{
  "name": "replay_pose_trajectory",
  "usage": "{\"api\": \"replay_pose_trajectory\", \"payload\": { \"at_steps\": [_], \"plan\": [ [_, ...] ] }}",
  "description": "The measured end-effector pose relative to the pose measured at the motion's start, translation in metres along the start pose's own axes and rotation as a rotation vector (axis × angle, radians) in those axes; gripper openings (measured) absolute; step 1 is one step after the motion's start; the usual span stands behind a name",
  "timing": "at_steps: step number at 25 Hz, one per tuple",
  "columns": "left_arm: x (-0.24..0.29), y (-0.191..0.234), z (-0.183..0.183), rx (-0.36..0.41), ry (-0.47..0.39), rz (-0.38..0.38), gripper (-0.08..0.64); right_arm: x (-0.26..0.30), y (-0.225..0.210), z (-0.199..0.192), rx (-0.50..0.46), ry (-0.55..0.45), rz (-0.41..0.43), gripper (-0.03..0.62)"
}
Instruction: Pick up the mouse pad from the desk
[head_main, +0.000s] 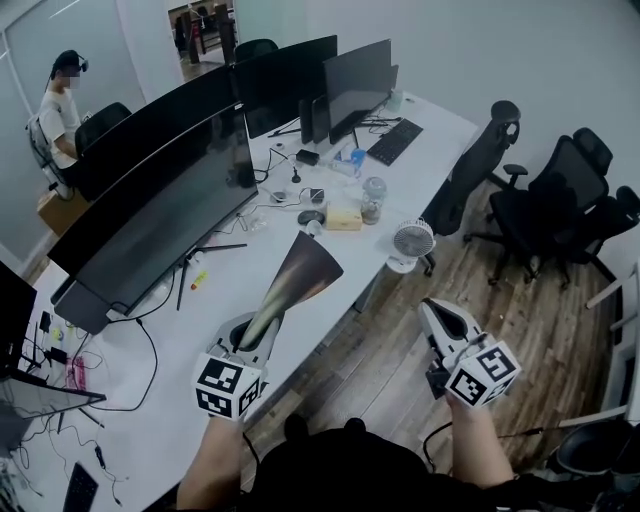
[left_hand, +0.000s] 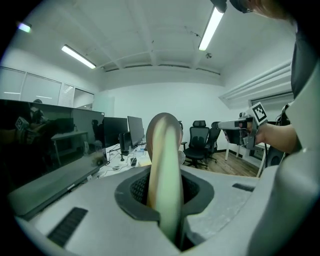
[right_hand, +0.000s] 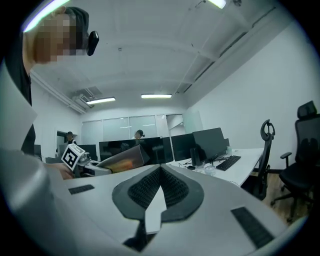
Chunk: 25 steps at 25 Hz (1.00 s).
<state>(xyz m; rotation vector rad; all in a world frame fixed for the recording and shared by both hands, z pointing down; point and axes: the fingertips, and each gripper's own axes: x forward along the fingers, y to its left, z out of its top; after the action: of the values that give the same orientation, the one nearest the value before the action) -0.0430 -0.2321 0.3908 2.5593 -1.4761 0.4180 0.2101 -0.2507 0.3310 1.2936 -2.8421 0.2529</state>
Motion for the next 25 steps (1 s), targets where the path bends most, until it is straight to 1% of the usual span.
{"api": "replay_pose_trajectory", "payload": {
  "at_steps": [3, 7, 11, 16, 19, 25],
  "plan": [
    [-0.005, 0.004, 0.012, -0.004, -0.036, -0.003, 0.061, 0.004, 0.003, 0.003, -0.023, -0.011, -0.002, 0.005],
    [-0.013, 0.015, 0.025, 0.007, -0.08, 0.04, 0.061, 0.015, 0.006, 0.012, -0.016, -0.06, -0.019, 0.005],
    [-0.018, 0.017, 0.027, -0.02, -0.124, 0.05, 0.061, 0.03, 0.023, 0.011, -0.049, -0.037, 0.029, 0.005],
    [-0.02, 0.021, 0.017, -0.039, -0.122, 0.076, 0.061, 0.041, 0.035, 0.011, -0.061, -0.024, 0.076, 0.005],
    [-0.02, 0.021, 0.016, -0.052, -0.131, 0.083, 0.061, 0.04, 0.035, 0.013, -0.08, -0.031, 0.074, 0.005],
    [-0.019, 0.025, 0.023, -0.041, -0.143, 0.089, 0.061, 0.028, 0.033, 0.013, -0.1, -0.037, 0.059, 0.005]
  ]
}}
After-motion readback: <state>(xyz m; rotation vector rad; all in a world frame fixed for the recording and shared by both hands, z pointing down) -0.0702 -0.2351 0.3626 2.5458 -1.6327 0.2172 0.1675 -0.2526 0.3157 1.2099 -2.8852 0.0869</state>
